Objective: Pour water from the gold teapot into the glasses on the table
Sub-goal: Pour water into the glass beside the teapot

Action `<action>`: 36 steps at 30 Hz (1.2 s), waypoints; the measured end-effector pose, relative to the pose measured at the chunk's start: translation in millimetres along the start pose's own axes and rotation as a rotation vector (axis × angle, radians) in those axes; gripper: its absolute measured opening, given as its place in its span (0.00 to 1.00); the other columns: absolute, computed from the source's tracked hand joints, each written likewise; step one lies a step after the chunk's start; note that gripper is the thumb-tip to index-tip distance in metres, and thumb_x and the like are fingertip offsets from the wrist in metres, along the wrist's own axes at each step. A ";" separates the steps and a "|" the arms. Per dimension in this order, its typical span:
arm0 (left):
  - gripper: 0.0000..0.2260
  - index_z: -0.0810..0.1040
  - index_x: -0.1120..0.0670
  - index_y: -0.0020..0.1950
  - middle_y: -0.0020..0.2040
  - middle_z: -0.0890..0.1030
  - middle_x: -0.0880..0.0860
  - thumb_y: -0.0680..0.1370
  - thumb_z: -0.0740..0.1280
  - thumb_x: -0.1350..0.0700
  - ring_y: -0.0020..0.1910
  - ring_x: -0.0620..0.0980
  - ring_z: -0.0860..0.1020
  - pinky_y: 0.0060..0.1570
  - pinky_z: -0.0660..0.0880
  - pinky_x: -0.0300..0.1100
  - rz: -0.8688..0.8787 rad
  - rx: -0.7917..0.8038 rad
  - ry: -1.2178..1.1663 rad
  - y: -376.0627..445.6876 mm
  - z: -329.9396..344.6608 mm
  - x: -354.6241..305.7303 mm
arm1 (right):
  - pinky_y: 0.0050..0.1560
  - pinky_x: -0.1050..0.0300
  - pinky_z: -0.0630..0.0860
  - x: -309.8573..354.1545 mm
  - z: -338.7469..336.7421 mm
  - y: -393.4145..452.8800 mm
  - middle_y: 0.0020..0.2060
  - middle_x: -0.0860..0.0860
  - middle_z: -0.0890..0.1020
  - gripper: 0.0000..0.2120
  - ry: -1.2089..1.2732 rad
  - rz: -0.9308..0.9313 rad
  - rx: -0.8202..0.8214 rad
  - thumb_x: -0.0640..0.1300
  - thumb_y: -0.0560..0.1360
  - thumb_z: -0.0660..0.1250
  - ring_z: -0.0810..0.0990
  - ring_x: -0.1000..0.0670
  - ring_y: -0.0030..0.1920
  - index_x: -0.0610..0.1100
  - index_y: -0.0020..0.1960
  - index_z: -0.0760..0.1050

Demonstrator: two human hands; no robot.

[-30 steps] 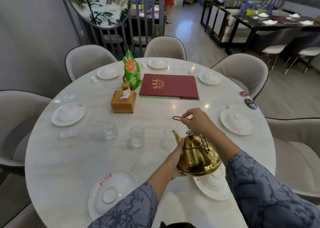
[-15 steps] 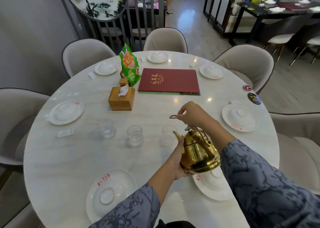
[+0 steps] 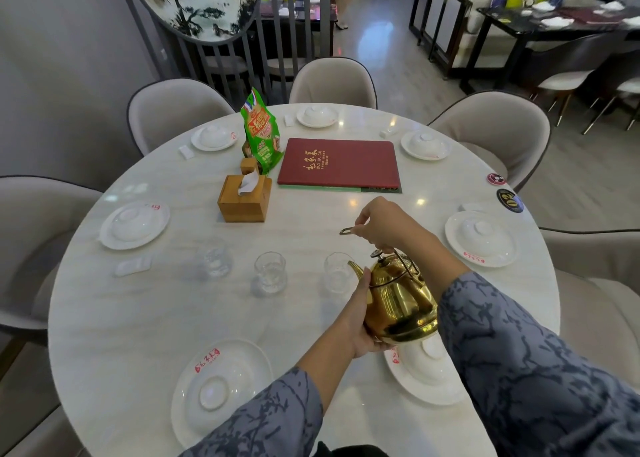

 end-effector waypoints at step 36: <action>0.32 0.71 0.53 0.65 0.62 0.76 0.60 0.74 0.62 0.29 0.63 0.62 0.74 0.70 0.70 0.59 -0.025 0.032 -0.039 3.9 3.6 3.7 | 0.27 0.58 0.74 0.2 2.3 6.7 0.34 0.38 0.80 0.13 -0.057 0.013 0.006 0.38 0.76 0.67 0.75 0.43 0.29 0.30 0.54 0.81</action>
Point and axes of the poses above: each hand's wrist, its own y-axis towards the middle knuckle, its own z-axis out of the palm, x = y × z, the point moved 4 cm from there along y, towards the middle knuckle
